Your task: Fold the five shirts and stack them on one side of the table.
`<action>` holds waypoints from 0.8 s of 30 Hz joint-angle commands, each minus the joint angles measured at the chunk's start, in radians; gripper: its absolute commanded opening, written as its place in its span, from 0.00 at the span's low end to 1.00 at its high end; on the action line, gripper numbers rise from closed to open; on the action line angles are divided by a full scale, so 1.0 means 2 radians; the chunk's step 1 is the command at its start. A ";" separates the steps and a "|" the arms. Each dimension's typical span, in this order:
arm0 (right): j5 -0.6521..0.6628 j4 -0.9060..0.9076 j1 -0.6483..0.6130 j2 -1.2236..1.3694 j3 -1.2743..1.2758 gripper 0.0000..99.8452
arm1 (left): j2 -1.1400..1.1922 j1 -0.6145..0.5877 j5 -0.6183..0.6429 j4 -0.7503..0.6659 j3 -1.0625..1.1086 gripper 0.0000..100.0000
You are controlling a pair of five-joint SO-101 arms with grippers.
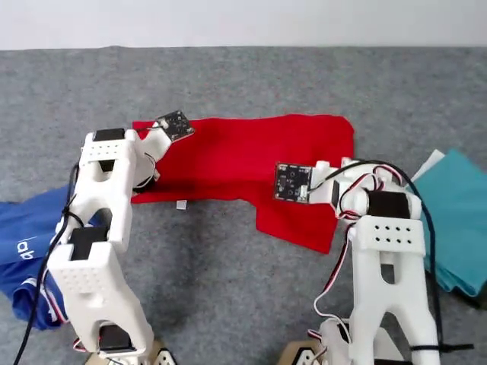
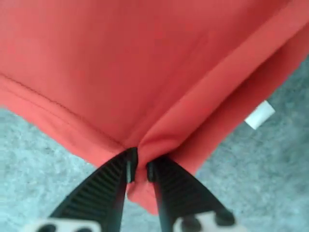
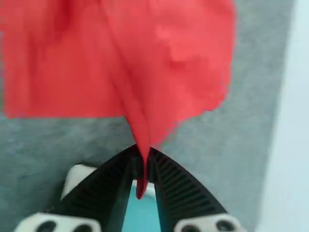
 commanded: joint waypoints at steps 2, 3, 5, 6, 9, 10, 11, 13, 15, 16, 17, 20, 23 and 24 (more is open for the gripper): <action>0.002 0.054 0.003 -0.024 -0.006 0.01 | -0.005 -0.010 0.027 0.003 -0.023 0.01; 0.002 0.059 0.003 -0.024 -0.006 0.01 | -0.004 -0.010 0.027 0.003 -0.023 0.01; 0.002 0.069 0.003 -0.024 -0.006 0.01 | -0.004 -0.010 0.028 0.003 -0.023 0.01; 0.002 0.076 -0.002 -0.024 -0.006 0.01 | -0.004 -0.011 0.028 0.003 -0.023 0.01; -0.012 0.105 -0.018 -0.024 -0.008 0.01 | -0.005 -0.013 0.029 -0.007 -0.023 0.01; -0.023 0.112 -0.027 -0.024 -0.008 0.01 | -0.006 -0.015 0.029 -0.012 -0.023 0.01; -0.031 0.115 -0.036 -0.024 -0.008 0.01 | -0.008 -0.018 0.029 -0.015 -0.023 0.01; -0.048 0.118 -0.054 -0.024 -0.008 0.01 | -0.009 -0.024 0.029 -0.023 -0.031 0.01; -0.064 0.115 -0.069 -0.020 -0.008 0.01 | -0.005 -0.030 0.040 -0.021 -0.049 0.01; -0.072 0.114 -0.076 -0.020 -0.006 0.01 | -0.005 -0.033 0.048 -0.023 -0.056 0.01; -0.078 0.114 -0.082 -0.019 -0.006 0.01 | -0.005 -0.035 0.052 -0.024 -0.063 0.01; -0.089 0.113 -0.091 -0.019 -0.005 0.01 | -0.005 -0.035 0.052 -0.021 -0.074 0.01; -0.089 0.113 -0.089 -0.019 -0.005 0.01 | -0.005 -0.033 0.052 -0.002 -0.074 0.03; -0.089 0.115 -0.088 -0.020 -0.005 0.01 | -0.006 -0.033 0.052 0.008 -0.074 0.05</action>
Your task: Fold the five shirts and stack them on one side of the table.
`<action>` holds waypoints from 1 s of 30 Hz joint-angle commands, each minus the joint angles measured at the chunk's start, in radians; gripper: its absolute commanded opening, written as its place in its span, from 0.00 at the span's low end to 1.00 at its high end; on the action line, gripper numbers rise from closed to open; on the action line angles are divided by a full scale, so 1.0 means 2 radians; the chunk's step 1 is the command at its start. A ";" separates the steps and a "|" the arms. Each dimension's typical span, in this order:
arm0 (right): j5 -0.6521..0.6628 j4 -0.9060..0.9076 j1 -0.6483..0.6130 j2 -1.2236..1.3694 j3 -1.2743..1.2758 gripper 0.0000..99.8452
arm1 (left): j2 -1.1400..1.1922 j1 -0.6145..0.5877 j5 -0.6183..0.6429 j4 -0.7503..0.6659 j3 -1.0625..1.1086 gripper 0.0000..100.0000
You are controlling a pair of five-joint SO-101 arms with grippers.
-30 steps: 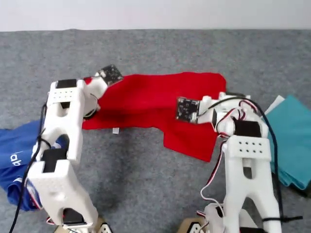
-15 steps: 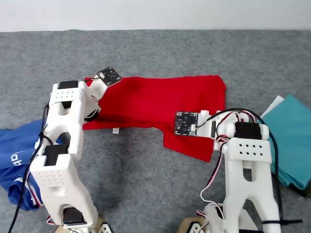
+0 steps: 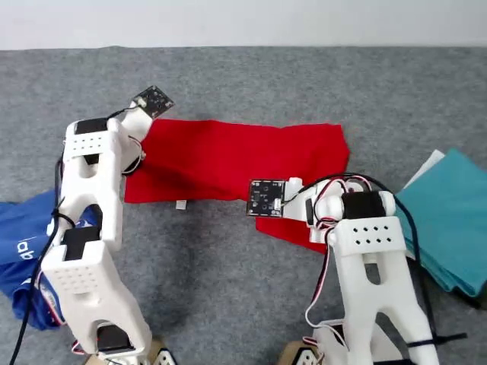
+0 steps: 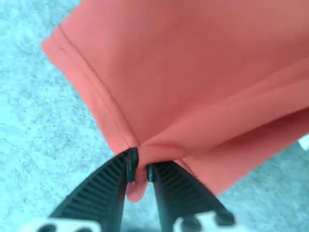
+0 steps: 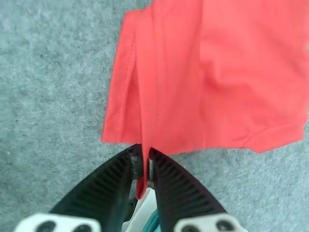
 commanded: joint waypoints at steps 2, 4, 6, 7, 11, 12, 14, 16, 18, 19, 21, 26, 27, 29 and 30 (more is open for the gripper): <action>-0.006 0.007 -0.003 -0.024 -0.007 0.02 | -0.009 -0.005 0.006 0.034 -0.019 0.09; -0.006 0.033 -0.002 -0.030 -0.021 0.02 | -0.010 -0.010 0.006 0.050 -0.023 0.10; -0.007 0.060 -0.006 -0.043 -0.044 0.07 | -0.013 -0.018 0.006 0.066 -0.035 0.11; -0.012 0.066 -0.006 -0.051 -0.054 0.09 | -0.017 -0.025 0.006 0.074 -0.042 0.11; -0.053 0.066 0.003 -0.082 -0.078 0.15 | -0.038 -0.044 0.005 0.109 -0.071 0.11; -0.054 0.066 0.005 -0.089 -0.081 0.14 | -0.044 -0.047 0.005 0.116 -0.076 0.11; -0.054 0.062 0.008 -0.095 -0.091 0.15 | -0.059 -0.052 0.004 0.126 -0.085 0.11; -0.055 0.044 0.010 -0.099 -0.097 0.15 | -0.075 -0.055 0.004 0.132 -0.088 0.11; -0.055 0.015 0.022 -0.098 -0.097 0.14 | -0.094 -0.057 0.005 0.134 -0.087 0.10; -0.055 -0.001 0.028 -0.094 -0.096 0.14 | -0.104 -0.057 0.006 0.138 -0.087 0.10; -0.057 -0.029 0.040 -0.077 -0.094 0.14 | -0.123 -0.055 0.006 0.143 -0.087 0.10; -0.130 -0.092 0.065 -0.013 -0.097 0.14 | -0.153 -0.054 0.053 0.134 -0.086 0.10; -0.148 -0.106 0.066 0.002 -0.097 0.14 | -0.152 -0.054 0.072 0.127 -0.086 0.10; -0.187 -0.136 0.069 0.040 -0.097 0.14 | -0.151 -0.054 0.106 0.109 -0.083 0.10; -0.207 -0.152 0.069 0.059 -0.097 0.14 | -0.150 -0.053 0.126 0.098 -0.079 0.09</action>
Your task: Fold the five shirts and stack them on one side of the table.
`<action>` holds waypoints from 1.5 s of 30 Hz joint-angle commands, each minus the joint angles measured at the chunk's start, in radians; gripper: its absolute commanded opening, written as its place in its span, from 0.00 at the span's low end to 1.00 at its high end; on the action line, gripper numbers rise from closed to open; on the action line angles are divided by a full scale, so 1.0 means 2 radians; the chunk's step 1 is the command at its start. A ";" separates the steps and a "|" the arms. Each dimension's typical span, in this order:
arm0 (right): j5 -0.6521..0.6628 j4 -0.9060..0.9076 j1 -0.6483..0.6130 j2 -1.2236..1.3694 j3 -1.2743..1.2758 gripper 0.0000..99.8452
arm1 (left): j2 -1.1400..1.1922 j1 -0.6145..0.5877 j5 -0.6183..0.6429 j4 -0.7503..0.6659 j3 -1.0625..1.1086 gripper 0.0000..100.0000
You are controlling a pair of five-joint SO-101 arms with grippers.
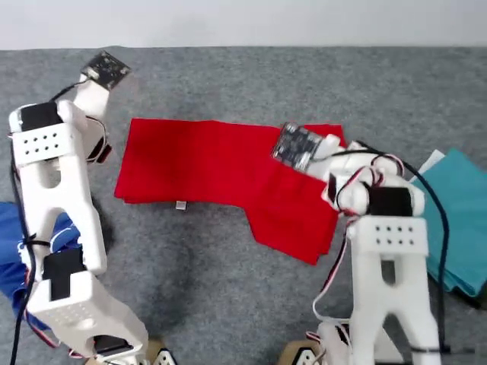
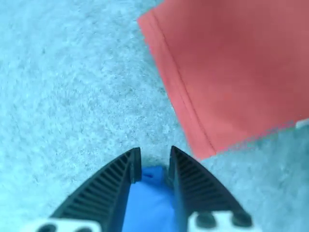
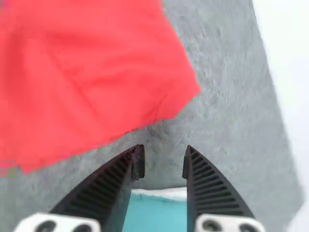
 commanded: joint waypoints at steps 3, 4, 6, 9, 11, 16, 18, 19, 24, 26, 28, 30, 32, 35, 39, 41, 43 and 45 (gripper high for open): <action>-0.118 -0.074 0.007 0.111 -0.054 0.09 | -0.029 0.010 0.117 -0.042 0.003 0.02; -0.140 -0.077 0.007 0.138 -0.073 0.07 | -0.030 0.014 0.133 -0.041 0.007 0.00; -0.174 -0.076 0.010 0.196 -0.117 0.02 | -0.032 0.015 0.160 -0.040 0.022 0.01; -0.226 -0.072 0.022 0.270 -0.180 0.01 | -0.030 0.021 0.193 -0.044 0.037 0.01; -0.259 -0.053 0.029 0.313 -0.226 0.01 | -0.031 0.027 0.203 -0.056 0.049 0.01; -0.301 0.012 0.033 0.395 -0.328 0.01 | -0.031 0.038 0.206 -0.074 0.065 0.01; -0.308 0.028 0.033 0.424 -0.364 0.01 | -0.029 0.041 0.206 -0.090 0.078 0.01; -0.311 0.033 0.033 0.437 -0.378 0.01 | -0.029 0.043 0.206 -0.104 0.090 0.01; -0.328 0.057 0.027 0.500 -0.450 0.01 | -0.031 0.064 0.205 -0.196 0.178 0.01; -0.334 0.070 0.026 0.521 -0.476 0.01 | -0.031 0.076 0.205 -0.226 0.211 0.01; -0.333 0.074 0.023 0.542 -0.501 0.01 | -0.030 0.083 0.205 -0.252 0.237 0.01; -0.332 0.072 0.023 0.567 -0.523 0.01 | -0.030 0.090 0.206 -0.282 0.267 0.01; -0.331 0.072 0.030 0.593 -0.549 0.01 | -0.030 0.098 0.209 -0.317 0.303 0.01; -0.321 0.072 0.036 0.643 -0.605 0.01 | -0.044 0.104 0.219 -0.348 0.326 0.01; -0.272 0.075 0.042 0.714 -0.702 0.01 | -0.049 0.104 0.218 -0.350 0.333 0.01; -0.260 0.076 0.042 0.748 -0.757 0.01 | -0.050 0.104 0.217 -0.350 0.335 0.01; -0.255 0.076 0.042 0.782 -0.815 0.01 | -0.050 0.104 0.217 -0.350 0.336 0.01; -0.254 0.076 0.041 0.813 -0.871 0.01 | -0.050 0.104 0.217 -0.350 0.336 0.01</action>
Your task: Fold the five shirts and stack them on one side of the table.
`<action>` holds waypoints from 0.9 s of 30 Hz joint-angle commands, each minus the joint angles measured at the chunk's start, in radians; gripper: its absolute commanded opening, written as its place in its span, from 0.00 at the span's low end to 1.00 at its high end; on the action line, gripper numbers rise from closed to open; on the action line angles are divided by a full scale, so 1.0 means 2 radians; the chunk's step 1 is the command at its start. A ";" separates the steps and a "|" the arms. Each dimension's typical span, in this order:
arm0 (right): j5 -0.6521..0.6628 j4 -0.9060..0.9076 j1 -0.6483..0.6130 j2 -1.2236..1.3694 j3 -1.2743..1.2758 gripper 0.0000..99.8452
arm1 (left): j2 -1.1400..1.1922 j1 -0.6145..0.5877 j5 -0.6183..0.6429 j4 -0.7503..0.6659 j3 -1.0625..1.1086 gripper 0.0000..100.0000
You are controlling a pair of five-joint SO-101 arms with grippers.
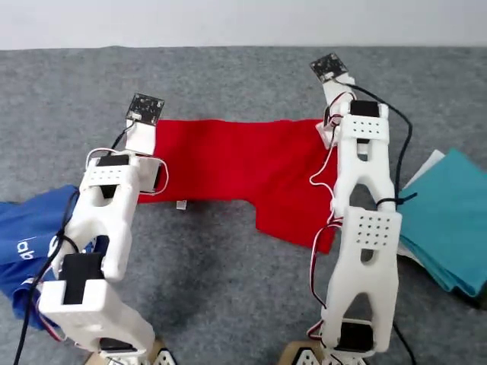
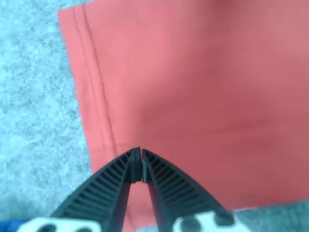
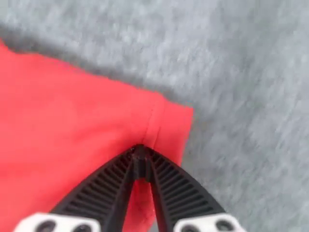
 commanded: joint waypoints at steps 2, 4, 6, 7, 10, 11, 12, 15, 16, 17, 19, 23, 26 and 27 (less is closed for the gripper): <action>0.008 0.004 0.007 0.040 -0.144 0.01 | -0.029 0.004 0.002 -0.011 -0.002 0.01; 0.008 0.029 0.007 0.056 -0.185 0.01 | -0.029 0.004 0.002 -0.011 -0.002 0.01; 0.008 0.069 0.000 0.066 -0.216 0.01 | -0.029 0.004 0.002 -0.011 -0.002 0.01; 0.008 0.091 -0.003 0.069 -0.229 0.01 | -0.029 0.004 0.002 -0.011 -0.002 0.01; 0.008 0.160 -0.016 0.072 -0.265 0.01 | -0.029 0.004 0.002 -0.011 -0.002 0.01; 0.008 0.181 -0.023 0.072 -0.277 0.01 | -0.029 0.004 0.002 -0.011 -0.002 0.01; 0.008 0.200 -0.029 0.073 -0.288 0.01 | -0.029 0.004 0.002 -0.011 -0.002 0.01; 0.009 0.254 -0.043 0.074 -0.312 0.01 | -0.028 0.003 0.004 -0.017 -0.002 0.01; 0.009 0.271 -0.046 0.074 -0.318 0.01 | -0.028 0.002 0.005 -0.021 -0.002 0.01; 0.008 0.287 -0.049 0.074 -0.322 0.01 | -0.028 -0.002 0.005 -0.024 -0.002 0.01; 0.007 0.319 -0.053 0.072 -0.331 0.01 | -0.028 -0.010 0.011 -0.025 -0.003 0.01; 0.006 0.325 -0.046 0.062 -0.334 0.01 | -0.028 -0.012 0.030 -0.025 -0.003 0.01; -0.008 0.326 -0.041 0.038 -0.330 0.01 | -0.028 -0.012 0.030 -0.025 -0.003 0.01; -0.020 0.326 -0.040 0.027 -0.330 0.01 | -0.028 -0.012 0.030 -0.025 -0.003 0.01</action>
